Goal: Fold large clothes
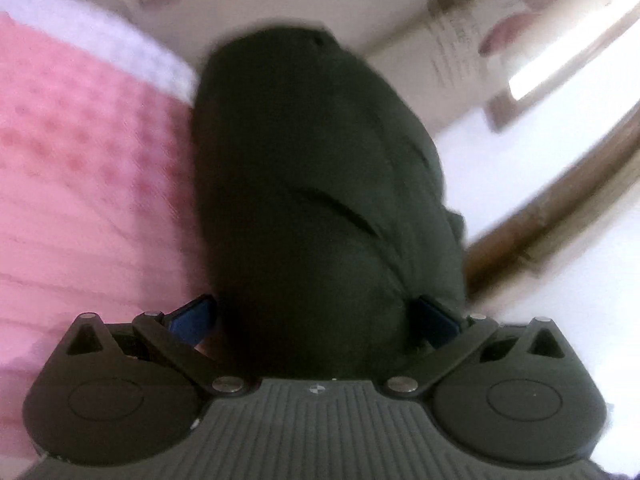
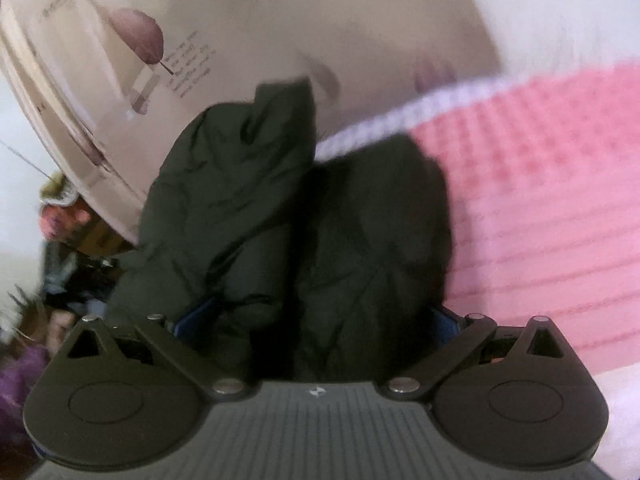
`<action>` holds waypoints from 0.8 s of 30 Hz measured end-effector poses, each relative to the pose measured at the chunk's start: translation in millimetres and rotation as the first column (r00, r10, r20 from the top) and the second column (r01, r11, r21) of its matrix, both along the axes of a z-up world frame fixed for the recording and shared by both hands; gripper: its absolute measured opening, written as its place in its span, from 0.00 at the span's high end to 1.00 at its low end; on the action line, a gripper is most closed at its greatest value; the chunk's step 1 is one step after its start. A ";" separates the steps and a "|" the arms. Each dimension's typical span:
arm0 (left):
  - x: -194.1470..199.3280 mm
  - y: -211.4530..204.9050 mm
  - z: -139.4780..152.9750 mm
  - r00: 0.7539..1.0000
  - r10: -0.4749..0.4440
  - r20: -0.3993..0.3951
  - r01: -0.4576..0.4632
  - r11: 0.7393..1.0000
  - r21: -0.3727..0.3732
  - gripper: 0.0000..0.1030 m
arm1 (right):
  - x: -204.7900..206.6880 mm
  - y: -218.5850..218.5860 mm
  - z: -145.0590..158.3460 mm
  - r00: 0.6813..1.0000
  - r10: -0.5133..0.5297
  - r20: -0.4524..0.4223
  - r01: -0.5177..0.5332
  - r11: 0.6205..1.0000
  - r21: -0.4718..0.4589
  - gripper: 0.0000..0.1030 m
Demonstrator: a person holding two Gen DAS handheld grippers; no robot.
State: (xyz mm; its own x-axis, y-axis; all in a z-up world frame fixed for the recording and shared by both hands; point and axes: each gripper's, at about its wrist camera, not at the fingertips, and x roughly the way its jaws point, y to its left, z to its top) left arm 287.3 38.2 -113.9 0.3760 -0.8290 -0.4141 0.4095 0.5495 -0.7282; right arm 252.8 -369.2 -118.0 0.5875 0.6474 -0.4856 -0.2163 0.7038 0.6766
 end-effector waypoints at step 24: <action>-87.0 52.2 67.3 0.977 0.124 0.173 -0.155 0.972 0.177 0.19 | -68.1 85.6 40.0 0.995 -0.031 0.090 0.009 0.972 0.237 0.56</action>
State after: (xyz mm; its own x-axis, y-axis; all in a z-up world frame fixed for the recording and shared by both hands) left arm 200.3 90.3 -46.5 0.5559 -0.6763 -0.4833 0.4215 0.7305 -0.5374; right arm 184.7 -283.6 -78.0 0.6365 0.7247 -0.2638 -0.2728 0.5315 0.8019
